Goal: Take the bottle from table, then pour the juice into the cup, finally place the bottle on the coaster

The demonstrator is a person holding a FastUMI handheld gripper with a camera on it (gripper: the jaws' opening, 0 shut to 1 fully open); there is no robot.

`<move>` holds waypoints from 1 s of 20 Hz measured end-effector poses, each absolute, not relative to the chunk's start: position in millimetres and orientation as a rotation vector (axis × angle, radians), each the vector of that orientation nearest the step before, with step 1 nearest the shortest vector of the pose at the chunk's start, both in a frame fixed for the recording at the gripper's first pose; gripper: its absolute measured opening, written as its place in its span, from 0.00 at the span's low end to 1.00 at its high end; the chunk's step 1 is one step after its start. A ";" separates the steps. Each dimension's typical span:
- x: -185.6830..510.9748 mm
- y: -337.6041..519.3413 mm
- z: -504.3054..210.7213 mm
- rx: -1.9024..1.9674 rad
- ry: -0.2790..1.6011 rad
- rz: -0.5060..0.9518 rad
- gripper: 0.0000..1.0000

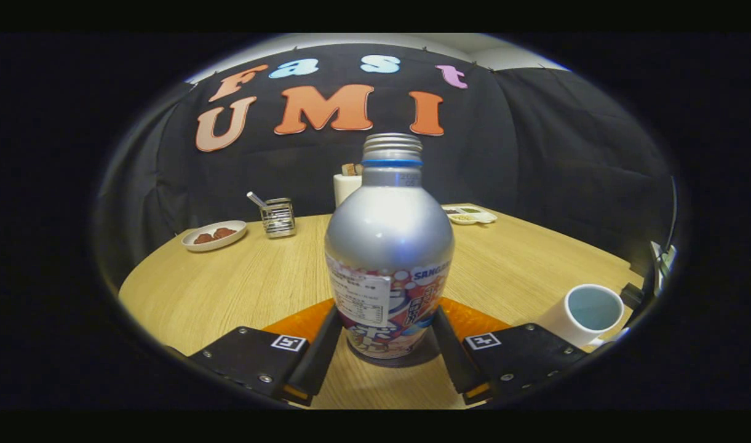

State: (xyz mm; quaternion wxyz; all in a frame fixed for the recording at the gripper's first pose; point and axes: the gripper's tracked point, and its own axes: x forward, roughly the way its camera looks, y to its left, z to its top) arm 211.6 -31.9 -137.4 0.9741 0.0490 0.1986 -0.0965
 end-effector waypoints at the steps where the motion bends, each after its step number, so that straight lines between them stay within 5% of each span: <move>1: 210.2 -34.8 -138.4 0.099 0.404 -0.199 0.79; 6: 205.4 -42.2 -137.3 0.110 0.393 -0.230 0.82; 9: 201.0 -36.2 -137.2 0.144 0.391 -0.201 0.97; 20: 130.8 -23.7 -98.4 0.142 0.290 -0.133 0.97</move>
